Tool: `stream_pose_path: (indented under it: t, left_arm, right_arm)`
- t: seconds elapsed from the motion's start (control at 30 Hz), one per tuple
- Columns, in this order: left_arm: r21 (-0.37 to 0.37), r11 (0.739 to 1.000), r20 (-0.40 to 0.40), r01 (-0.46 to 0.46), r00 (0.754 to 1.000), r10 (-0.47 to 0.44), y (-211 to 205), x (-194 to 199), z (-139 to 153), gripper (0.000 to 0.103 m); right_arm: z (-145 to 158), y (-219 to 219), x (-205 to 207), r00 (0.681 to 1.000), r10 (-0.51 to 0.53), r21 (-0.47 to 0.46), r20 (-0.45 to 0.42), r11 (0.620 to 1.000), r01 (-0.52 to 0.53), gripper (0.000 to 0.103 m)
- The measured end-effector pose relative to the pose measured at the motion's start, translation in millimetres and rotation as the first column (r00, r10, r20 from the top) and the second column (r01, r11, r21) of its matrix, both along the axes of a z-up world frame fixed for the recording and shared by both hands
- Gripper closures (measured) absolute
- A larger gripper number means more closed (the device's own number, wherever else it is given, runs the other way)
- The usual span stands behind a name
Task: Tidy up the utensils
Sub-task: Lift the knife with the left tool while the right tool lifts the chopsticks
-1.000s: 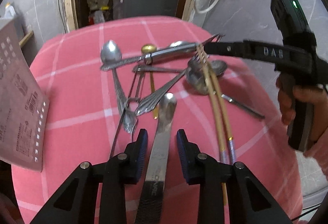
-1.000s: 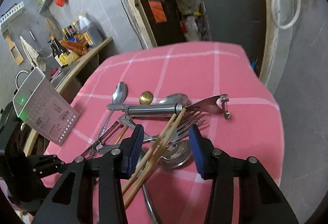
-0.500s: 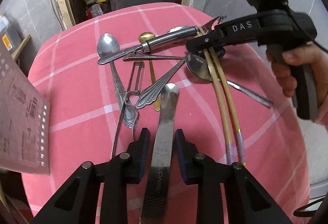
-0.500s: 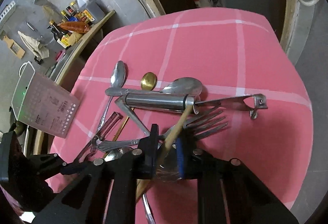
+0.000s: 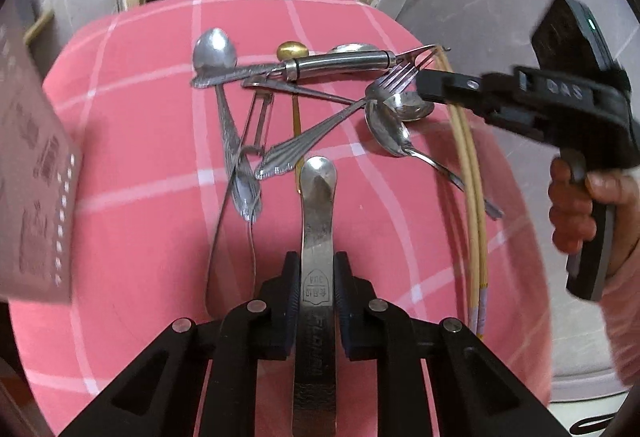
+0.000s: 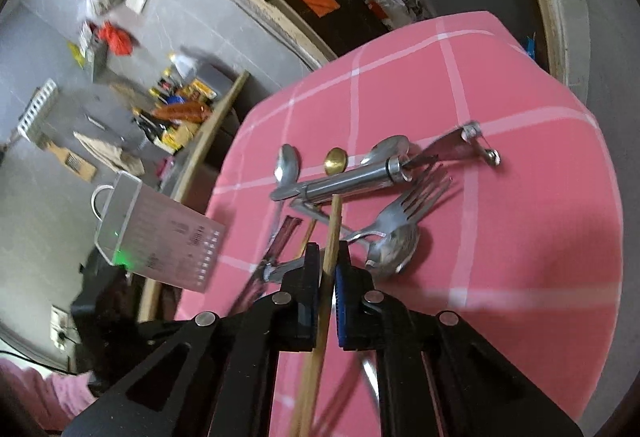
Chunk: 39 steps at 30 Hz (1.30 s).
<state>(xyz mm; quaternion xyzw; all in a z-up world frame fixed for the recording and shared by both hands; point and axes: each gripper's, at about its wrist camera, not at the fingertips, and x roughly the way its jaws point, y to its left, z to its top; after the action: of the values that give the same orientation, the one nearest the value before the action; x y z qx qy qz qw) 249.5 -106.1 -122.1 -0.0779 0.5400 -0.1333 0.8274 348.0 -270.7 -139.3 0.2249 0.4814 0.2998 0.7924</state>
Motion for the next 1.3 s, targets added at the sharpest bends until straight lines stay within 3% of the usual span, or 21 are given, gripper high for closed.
stream_pose_path:
  t: [0.13,0.33,0.6,0.7,0.83,1.03,1.3]
  left_arm:
    - [-0.052,0.998,0.03,-0.028,0.999,0.03,7,-16,5,0.087]
    - [-0.148,0.985,0.129,-0.088,0.986,0.108,16,-48,27,0.087]
    - [-0.26,0.955,0.323,-0.143,0.919,0.226,51,-67,91,0.087]
    - [-0.26,0.955,0.368,-0.146,0.899,0.237,64,-67,110,0.087]
    - [-0.251,0.957,0.379,-0.146,0.895,0.236,75,-65,117,0.087]
    - [-0.244,0.96,0.338,-0.139,0.915,0.219,76,-72,102,0.087]
    - [-0.266,0.949,0.262,-0.168,0.935,0.239,66,-73,65,0.087]
  right_arm:
    - [11,-8,-18,0.998,-0.048,0.018,0.03,0.999,0.048,0.097]
    - [49,-15,-49,0.982,-0.118,0.004,0.146,0.993,0.118,0.098]
    - [120,-1,-71,0.937,-0.141,0.006,0.319,0.989,0.147,0.098]
    - [129,11,-71,0.935,-0.14,0.001,0.325,0.989,0.148,0.098]
    - [110,17,-64,0.945,-0.167,-0.068,0.282,0.979,0.193,0.098]
    - [50,13,-40,0.973,-0.2,-0.199,0.116,0.955,0.22,0.096]
    - [7,26,-22,0.991,-0.132,-0.299,-0.001,0.946,0.126,0.094]
